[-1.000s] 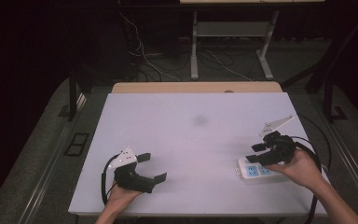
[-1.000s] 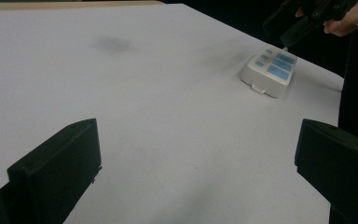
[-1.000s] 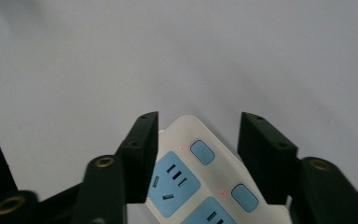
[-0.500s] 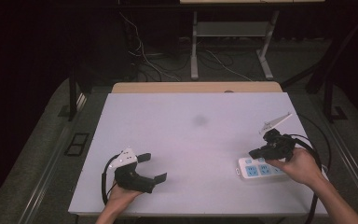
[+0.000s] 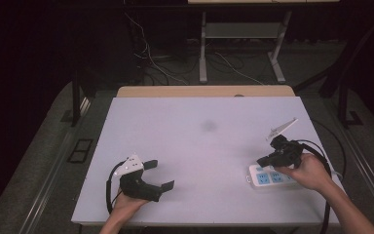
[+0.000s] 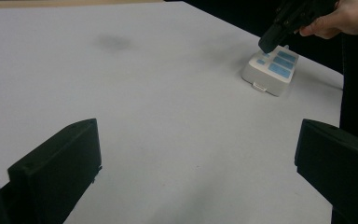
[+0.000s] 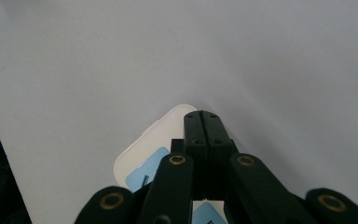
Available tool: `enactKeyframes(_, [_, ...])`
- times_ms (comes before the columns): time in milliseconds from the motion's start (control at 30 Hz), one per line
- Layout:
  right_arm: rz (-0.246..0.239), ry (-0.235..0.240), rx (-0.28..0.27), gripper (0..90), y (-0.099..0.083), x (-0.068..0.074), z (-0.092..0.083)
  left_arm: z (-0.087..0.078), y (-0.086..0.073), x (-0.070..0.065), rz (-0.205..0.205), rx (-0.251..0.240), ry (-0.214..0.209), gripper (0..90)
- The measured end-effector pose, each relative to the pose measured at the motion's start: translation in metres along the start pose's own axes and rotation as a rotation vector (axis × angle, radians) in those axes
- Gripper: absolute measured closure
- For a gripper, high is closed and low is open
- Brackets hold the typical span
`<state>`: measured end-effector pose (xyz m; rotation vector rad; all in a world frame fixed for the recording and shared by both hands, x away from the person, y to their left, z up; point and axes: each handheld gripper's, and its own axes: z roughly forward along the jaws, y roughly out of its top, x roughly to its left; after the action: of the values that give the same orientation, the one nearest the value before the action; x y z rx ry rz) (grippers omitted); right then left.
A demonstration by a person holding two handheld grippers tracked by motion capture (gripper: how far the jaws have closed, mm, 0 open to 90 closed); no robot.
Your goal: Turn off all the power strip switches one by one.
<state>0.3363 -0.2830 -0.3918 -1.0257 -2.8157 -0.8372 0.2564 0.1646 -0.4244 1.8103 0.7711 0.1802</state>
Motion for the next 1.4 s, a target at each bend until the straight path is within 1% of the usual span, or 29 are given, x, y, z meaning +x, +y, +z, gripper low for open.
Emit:
enactKeyframes(133, [0.006,0.003,0.006,89.9,-0.003,-0.002,0.003,0.000,0.000,0.000,0.000,0.000,0.001,0.0])
enactKeyframes(233, [0.011,0.013,-0.002,89.9,-0.005,-0.002,0.005,0.000,0.000,0.000,0.001,0.001,0.002,0.0])
enactKeyframes(333, [0.003,0.018,-0.006,89.9,-0.007,-0.002,0.008,0.001,0.000,0.000,0.000,0.004,0.003,0.0])
enactKeyframes(367, [0.003,0.020,0.001,89.9,-0.007,-0.001,0.011,0.001,0.000,0.000,0.000,0.004,0.003,0.0])
enactKeyframes(433, [0.000,0.018,-0.006,89.9,-0.007,-0.001,0.013,0.001,0.000,0.000,0.001,0.006,0.006,0.0])
enactKeyframes(667, [-0.014,0.008,-0.005,89.9,-0.005,0.000,0.013,0.000,0.000,0.000,0.001,0.006,0.007,0.0])
enactKeyframes(800, [-0.011,0.008,0.002,89.9,-0.006,-0.001,0.013,0.000,0.000,0.000,0.002,0.005,0.008,0.0])
enactKeyframes(900, [0.015,0.029,-0.001,90.0,-0.008,-0.005,0.012,0.000,0.000,0.000,0.003,0.007,0.010,0.0])
enactKeyframes(1067, [0.044,0.059,-0.019,90.0,-0.011,-0.010,0.012,0.000,0.000,-0.001,0.003,0.007,0.011,0.0])
enactKeyframes(1233, [0.038,0.043,-0.028,90.0,-0.012,-0.008,0.012,0.001,0.000,-0.001,0.004,0.008,0.007,0.0])
enactKeyframes(1367, [0.040,0.036,-0.021,90.0,-0.011,-0.007,0.012,0.001,0.000,-0.002,0.005,0.009,0.007,0.0])
enactKeyframes(1400, [0.032,0.029,-0.017,90.0,-0.011,-0.006,0.013,0.001,0.000,-0.002,0.006,0.008,0.007,0.0])
